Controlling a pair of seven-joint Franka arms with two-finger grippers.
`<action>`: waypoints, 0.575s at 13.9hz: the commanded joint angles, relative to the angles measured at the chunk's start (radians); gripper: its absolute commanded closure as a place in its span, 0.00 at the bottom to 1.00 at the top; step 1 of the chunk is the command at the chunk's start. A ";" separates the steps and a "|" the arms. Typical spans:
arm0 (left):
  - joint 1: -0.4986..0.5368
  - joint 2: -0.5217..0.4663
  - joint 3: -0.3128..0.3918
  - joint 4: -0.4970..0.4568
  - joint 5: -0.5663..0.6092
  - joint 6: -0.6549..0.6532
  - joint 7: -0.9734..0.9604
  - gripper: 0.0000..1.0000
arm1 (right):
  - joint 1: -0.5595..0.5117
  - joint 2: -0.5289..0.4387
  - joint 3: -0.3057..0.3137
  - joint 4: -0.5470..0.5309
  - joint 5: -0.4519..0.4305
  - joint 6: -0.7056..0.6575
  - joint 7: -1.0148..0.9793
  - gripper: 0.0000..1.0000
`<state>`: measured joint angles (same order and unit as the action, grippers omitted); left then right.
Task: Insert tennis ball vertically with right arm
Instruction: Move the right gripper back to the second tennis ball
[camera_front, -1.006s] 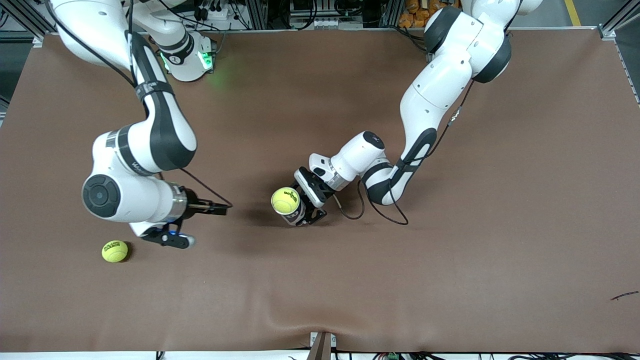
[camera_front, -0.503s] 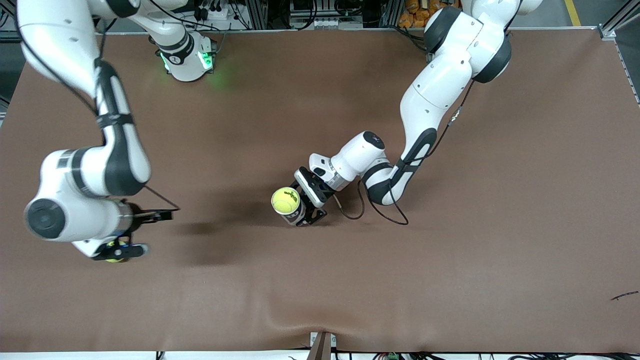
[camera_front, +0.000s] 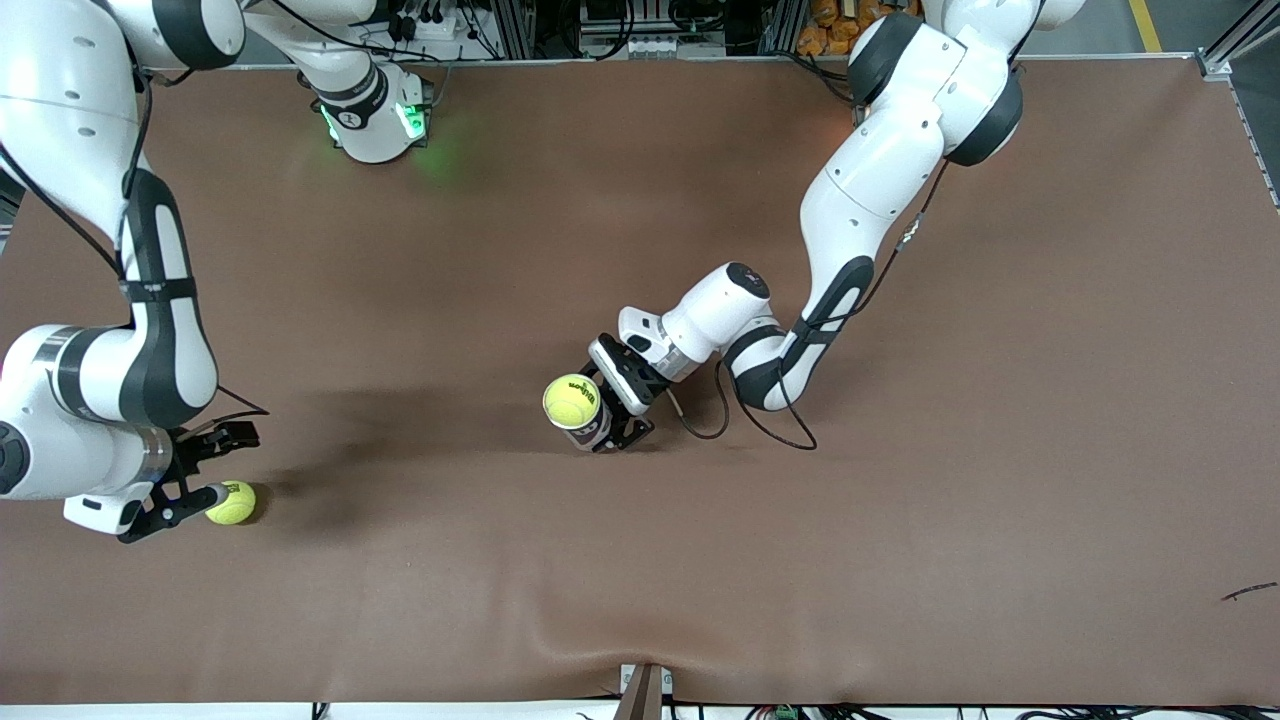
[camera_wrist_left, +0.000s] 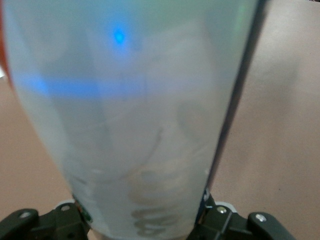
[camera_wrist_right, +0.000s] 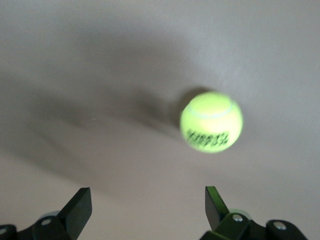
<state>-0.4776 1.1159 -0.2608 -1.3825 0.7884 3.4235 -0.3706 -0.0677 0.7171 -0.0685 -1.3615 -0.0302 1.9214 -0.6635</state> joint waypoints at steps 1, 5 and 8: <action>0.002 0.001 0.002 0.010 0.023 0.020 -0.008 0.20 | -0.044 0.047 0.024 0.010 -0.017 0.080 -0.186 0.00; 0.002 0.002 0.002 0.010 0.023 0.020 -0.008 0.20 | -0.072 0.087 0.026 0.010 0.025 0.186 -0.336 0.00; 0.002 0.002 0.003 0.010 0.023 0.020 -0.008 0.20 | -0.079 0.100 0.027 0.010 0.042 0.203 -0.377 0.00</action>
<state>-0.4776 1.1159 -0.2600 -1.3825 0.7884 3.4236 -0.3706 -0.1178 0.8042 -0.0635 -1.3606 -0.0105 2.0822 -0.9617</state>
